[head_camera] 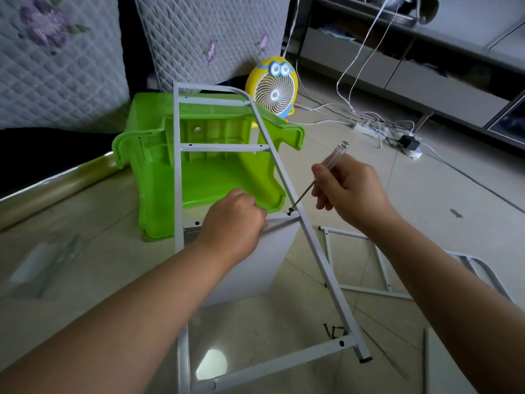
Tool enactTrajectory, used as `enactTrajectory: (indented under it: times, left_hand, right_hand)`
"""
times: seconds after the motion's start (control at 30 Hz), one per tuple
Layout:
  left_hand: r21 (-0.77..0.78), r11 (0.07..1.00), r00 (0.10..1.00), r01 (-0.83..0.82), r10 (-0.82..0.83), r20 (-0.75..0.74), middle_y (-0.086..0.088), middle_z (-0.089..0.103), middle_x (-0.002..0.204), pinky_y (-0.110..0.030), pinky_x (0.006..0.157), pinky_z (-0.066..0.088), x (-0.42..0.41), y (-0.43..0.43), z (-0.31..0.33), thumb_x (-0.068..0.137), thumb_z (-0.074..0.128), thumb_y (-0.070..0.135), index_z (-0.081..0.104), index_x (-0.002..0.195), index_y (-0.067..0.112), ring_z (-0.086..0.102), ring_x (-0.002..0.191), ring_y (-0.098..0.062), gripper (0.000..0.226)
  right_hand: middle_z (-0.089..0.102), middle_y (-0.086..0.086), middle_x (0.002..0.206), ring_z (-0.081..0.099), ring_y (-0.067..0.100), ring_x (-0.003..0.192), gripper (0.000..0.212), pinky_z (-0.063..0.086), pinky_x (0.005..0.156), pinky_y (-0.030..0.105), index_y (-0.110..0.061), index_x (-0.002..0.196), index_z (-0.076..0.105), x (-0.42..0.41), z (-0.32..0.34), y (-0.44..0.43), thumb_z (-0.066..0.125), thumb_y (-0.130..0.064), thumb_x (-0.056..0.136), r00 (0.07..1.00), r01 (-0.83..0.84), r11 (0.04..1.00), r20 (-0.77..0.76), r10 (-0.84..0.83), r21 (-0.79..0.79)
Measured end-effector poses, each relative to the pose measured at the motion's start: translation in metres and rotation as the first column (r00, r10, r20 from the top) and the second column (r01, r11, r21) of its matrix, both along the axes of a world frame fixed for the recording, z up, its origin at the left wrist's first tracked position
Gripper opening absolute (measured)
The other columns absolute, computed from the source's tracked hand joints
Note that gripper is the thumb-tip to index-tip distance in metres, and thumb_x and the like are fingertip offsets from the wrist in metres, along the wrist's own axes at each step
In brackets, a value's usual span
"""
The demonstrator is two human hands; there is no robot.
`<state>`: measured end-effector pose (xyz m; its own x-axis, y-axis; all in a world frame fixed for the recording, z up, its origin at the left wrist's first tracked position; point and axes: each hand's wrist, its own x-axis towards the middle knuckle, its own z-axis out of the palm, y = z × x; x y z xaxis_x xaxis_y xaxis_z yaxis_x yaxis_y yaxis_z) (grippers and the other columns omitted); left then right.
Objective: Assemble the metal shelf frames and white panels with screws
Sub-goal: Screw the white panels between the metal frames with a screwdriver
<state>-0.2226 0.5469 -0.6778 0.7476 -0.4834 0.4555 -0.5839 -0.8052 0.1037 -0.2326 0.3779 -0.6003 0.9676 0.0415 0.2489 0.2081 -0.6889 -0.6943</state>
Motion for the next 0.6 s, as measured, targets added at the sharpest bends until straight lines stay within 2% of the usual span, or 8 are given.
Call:
enactTrajectory:
  times: [0.1, 0.2, 0.33, 0.4, 0.5, 0.6]
  left_hand:
    - [0.009, 1.0, 1.0, 0.012, -0.012, -0.012, -0.004, 0.044, 0.038, -0.018, 0.035, 0.034, -0.002, 0.0, 0.005, 0.036, 0.094, 0.018, 0.062, 0.041, 0.008, 0.05, 0.041, -0.025, 0.034]
    - [0.02, 1.0, 0.999, 0.017, -0.017, -0.03, -0.003, 0.045, 0.038, -0.016, 0.036, 0.035, -0.003, -0.001, 0.007, 0.033, 0.095, 0.02, 0.062, 0.04, 0.01, 0.051, 0.041, -0.023, 0.036]
    - [0.035, 0.999, 0.998, 0.005, -0.002, -0.067, -0.001, 0.047, 0.04, -0.019, 0.034, 0.035, -0.004, -0.002, 0.008, 0.033, 0.095, 0.023, 0.062, 0.04, 0.013, 0.051, 0.043, -0.02, 0.035]
    - [0.042, 0.999, 0.997, -0.007, 0.01, -0.079, -0.002, 0.049, 0.042, -0.021, 0.036, 0.035, -0.006, -0.001, 0.009, 0.039, 0.094, 0.022, 0.063, 0.043, 0.011, 0.053, 0.045, -0.022, 0.033]
    - [0.06, 0.998, 0.993, -0.004, 0.011, -0.118, -0.007, 0.052, 0.046, -0.024, 0.041, 0.032, -0.008, 0.001, 0.01, 0.051, 0.09, 0.019, 0.065, 0.049, 0.007, 0.055, 0.051, -0.027, 0.027]
    - [0.054, 0.998, 0.996, -0.011, 0.016, -0.085, -0.002, 0.048, 0.041, -0.019, 0.035, 0.035, -0.006, 0.0, 0.013, 0.036, 0.094, 0.022, 0.064, 0.043, 0.012, 0.052, 0.044, -0.022, 0.033]
  right_hand:
    - [0.058, -0.007, 0.05, 0.05, -0.002, 0.036, 0.023, 0.042, 0.044, 0.013, -0.008, 0.071, 0.054, 0.002, 0.012, -0.001, 0.052, -0.018, 0.092, 0.997, -0.043, 0.997, -0.071, 0.038, -0.064]
    - [0.056, -0.012, 0.039, 0.049, -0.003, 0.033, 0.028, 0.039, 0.04, 0.008, -0.013, 0.063, 0.054, 0.006, 0.025, 0.0, 0.054, -0.015, 0.091, 0.982, -0.129, 0.98, -0.155, 0.105, -0.153]
    - [0.055, -0.005, 0.048, 0.044, 0.001, 0.031, 0.019, 0.035, 0.038, 0.008, -0.012, 0.068, 0.056, 0.015, 0.034, 0.005, 0.055, -0.007, 0.086, 0.962, -0.192, 0.961, -0.234, 0.144, -0.197]
    - [0.05, -0.004, 0.051, 0.044, -0.001, 0.034, 0.015, 0.032, 0.039, 0.006, -0.011, 0.07, 0.058, 0.018, 0.035, 0.007, 0.056, -0.005, 0.083, 0.964, -0.175, 0.963, -0.236, 0.125, -0.206]
    - [0.047, -0.009, 0.048, 0.043, -0.003, 0.035, 0.021, 0.031, 0.039, 0.006, -0.015, 0.064, 0.055, 0.019, 0.032, 0.008, 0.059, -0.001, 0.08, 0.972, -0.115, 0.986, -0.221, 0.086, -0.123]
    - [0.041, -0.006, 0.045, 0.033, 0.0, 0.029, 0.031, 0.027, 0.034, 0.012, -0.017, 0.063, 0.044, 0.018, 0.029, 0.006, 0.057, 0.007, 0.078, 0.962, -0.059, 0.997, -0.263, 0.07, 0.049]
